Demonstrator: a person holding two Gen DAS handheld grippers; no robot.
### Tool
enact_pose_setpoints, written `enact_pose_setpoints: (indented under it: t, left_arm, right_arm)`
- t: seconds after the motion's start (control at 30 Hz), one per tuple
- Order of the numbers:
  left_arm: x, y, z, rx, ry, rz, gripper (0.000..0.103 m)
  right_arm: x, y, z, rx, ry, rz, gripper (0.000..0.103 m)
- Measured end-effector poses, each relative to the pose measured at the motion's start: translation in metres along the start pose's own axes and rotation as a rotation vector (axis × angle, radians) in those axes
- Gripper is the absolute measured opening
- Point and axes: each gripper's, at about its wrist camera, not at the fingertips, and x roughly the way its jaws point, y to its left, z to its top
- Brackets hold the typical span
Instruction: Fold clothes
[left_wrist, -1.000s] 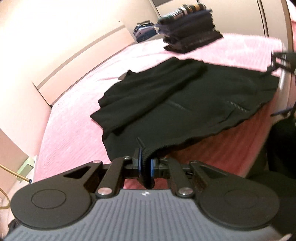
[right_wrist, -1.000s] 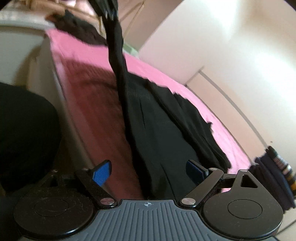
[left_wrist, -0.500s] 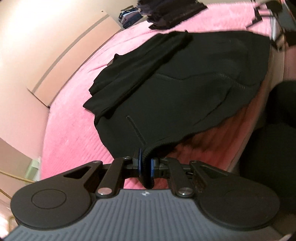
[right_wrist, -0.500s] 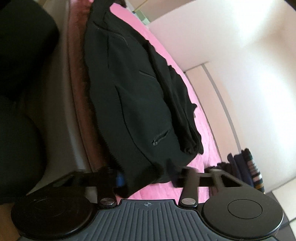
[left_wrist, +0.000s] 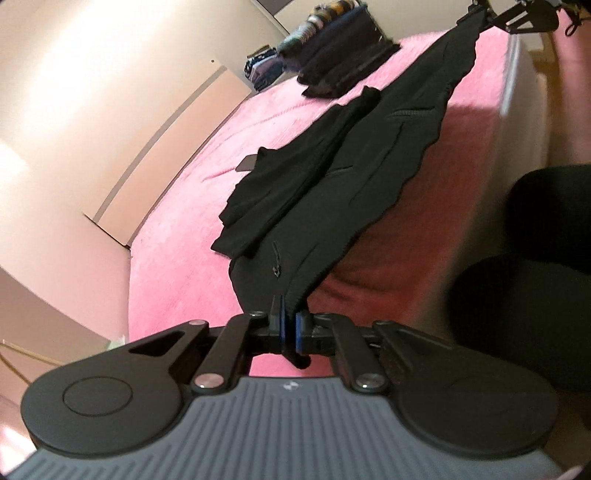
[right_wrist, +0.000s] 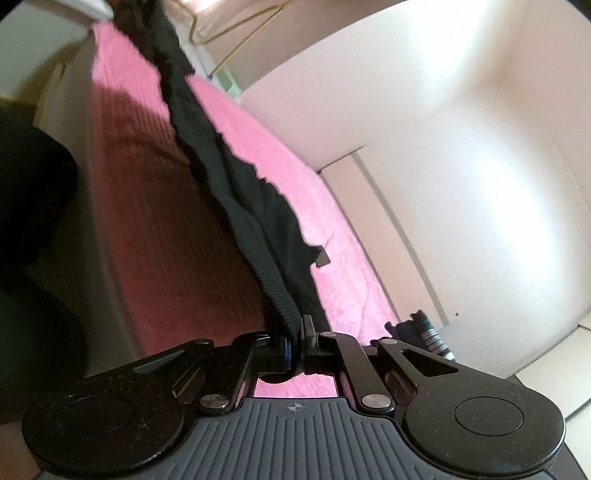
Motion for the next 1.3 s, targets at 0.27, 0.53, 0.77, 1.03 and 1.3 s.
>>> enact_pose_setpoints:
  t: [0.27,0.53,0.77,1.03,1.3]
  left_arm:
    - [-0.086,-0.062,-0.037,-0.106,0.043,-0.106,0.004]
    - [-0.104,-0.045,-0.023,-0.111,-0.007,-0.061,0.004]
    - [-0.089,0.008,0.014,-0.105,-0.066,0.002,0.004]
    - [0.026,0.111,0.075,-0.15,-0.085,0.048,0.004]
    - [0.236,0.195,0.108,-0.205,0.021,-0.009,0.004]
  right_arm:
    - [-0.116,0.042,-0.007,0.112,0.045,0.095,0.002]
    - [-0.141,0.039,0.005,0.088,0.03,0.05,0.002]
    - [-0.12,-0.011,0.018,0.074,-0.026,-0.022,0.002]
    - [0.01,-0.102,0.031,0.129,-0.029,-0.032,0.002]
    - [0.214,-0.159,0.018,0.174,0.09,0.075,0.002]
